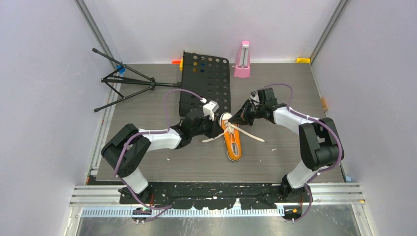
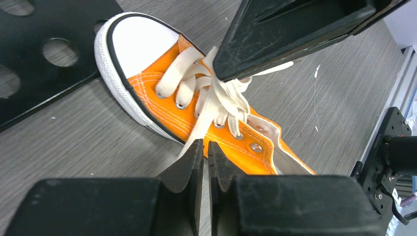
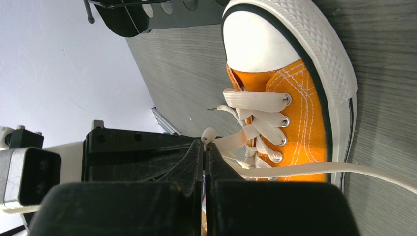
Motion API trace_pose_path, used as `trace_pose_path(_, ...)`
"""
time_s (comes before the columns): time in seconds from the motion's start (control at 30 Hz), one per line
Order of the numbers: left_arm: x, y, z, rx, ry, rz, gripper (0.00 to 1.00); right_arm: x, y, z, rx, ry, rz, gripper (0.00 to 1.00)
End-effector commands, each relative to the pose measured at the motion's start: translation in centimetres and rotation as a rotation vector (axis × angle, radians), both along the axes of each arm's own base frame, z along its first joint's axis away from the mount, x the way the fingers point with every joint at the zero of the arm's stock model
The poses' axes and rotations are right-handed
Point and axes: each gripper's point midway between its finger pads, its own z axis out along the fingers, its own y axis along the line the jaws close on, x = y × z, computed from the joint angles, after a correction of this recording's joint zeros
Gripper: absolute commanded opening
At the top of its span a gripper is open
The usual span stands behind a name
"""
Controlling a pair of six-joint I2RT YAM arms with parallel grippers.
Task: Tie the shoes
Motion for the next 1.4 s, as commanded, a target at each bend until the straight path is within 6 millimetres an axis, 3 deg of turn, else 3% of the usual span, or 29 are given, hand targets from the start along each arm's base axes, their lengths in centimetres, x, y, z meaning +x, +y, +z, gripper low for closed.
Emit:
trace_pose_path(0.0, 0.7, -1.0, 2.9, -0.085, -0.048, -0.021, 0.07, 0.7, 0.3, 1.6, 0.021, -0.050, 0.039, 0.00)
trace_pose_path(0.1, 1.3, -2.0, 3.6, -0.137, -0.053, -0.020, 0.00, 0.7, 0.3, 1.6, 0.021, -0.050, 0.039, 0.00)
trace_pose_path(0.3, 2.1, -2.9, 4.3, -0.219, -0.032, 0.017, 0.00, 0.6, 0.2, 1.6, 0.019, -0.046, 0.040, 0.00)
trace_pose_path(0.97, 3.2, -4.1, 3.3, -0.314, 0.100, 0.092, 0.00, 0.6, 0.2, 1.4, 0.017, -0.041, 0.035, 0.00)
trace_pose_path(1.37, 1.7, -1.9, 2.9, -0.275, 0.154, 0.150, 0.00, 0.7, 0.3, 1.2, 0.018, -0.038, 0.035, 0.00)
